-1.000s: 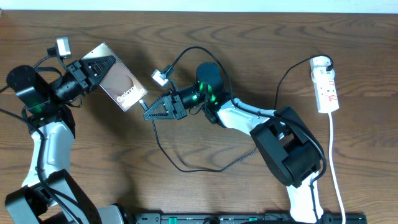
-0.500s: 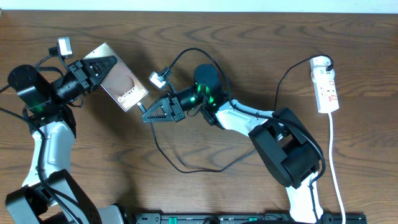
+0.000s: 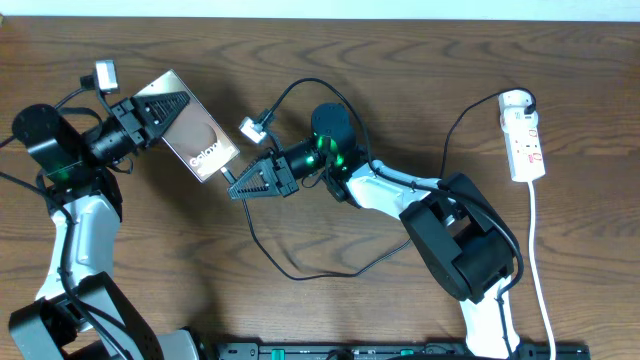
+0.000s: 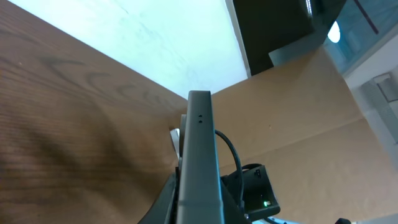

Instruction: Plug charger to phone and switch on socket

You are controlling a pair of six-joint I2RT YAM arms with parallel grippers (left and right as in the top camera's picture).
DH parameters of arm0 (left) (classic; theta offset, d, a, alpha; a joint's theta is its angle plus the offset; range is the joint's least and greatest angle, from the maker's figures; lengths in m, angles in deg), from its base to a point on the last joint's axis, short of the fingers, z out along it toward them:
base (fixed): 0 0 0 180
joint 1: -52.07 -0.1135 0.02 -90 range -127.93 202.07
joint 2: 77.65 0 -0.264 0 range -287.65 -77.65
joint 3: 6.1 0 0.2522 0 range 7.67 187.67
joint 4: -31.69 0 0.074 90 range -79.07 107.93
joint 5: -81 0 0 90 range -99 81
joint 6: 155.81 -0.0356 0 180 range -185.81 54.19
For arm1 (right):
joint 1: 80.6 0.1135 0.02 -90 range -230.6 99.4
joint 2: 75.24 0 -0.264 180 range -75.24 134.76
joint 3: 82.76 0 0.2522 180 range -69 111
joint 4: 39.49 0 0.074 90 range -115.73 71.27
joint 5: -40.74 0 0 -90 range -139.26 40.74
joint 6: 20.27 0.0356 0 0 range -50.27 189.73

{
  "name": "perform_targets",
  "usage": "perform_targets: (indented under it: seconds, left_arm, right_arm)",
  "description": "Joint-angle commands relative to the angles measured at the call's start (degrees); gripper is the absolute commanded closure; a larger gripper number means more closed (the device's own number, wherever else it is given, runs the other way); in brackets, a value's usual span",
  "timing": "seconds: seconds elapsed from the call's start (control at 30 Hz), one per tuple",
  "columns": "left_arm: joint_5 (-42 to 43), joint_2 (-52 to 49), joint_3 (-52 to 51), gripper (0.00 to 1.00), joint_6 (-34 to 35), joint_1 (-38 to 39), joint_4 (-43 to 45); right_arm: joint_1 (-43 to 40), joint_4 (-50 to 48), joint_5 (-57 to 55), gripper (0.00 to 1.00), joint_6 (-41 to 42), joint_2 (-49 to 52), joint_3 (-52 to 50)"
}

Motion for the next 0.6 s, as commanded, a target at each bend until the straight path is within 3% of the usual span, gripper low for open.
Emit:
perform_targets:
  seconds: [0.0,0.57]
  left_arm:
    - [4.3,0.6,0.2,0.93,-0.4,0.4,0.3]
    - [4.8,0.6,0.2,0.93,-0.3,0.6,0.3]
  right_arm:
    - [0.2,-0.1,-2.5,0.99,0.9,-0.9,0.6]
    - [0.2,0.0,-4.7,0.99,3.4,-0.9,0.6]
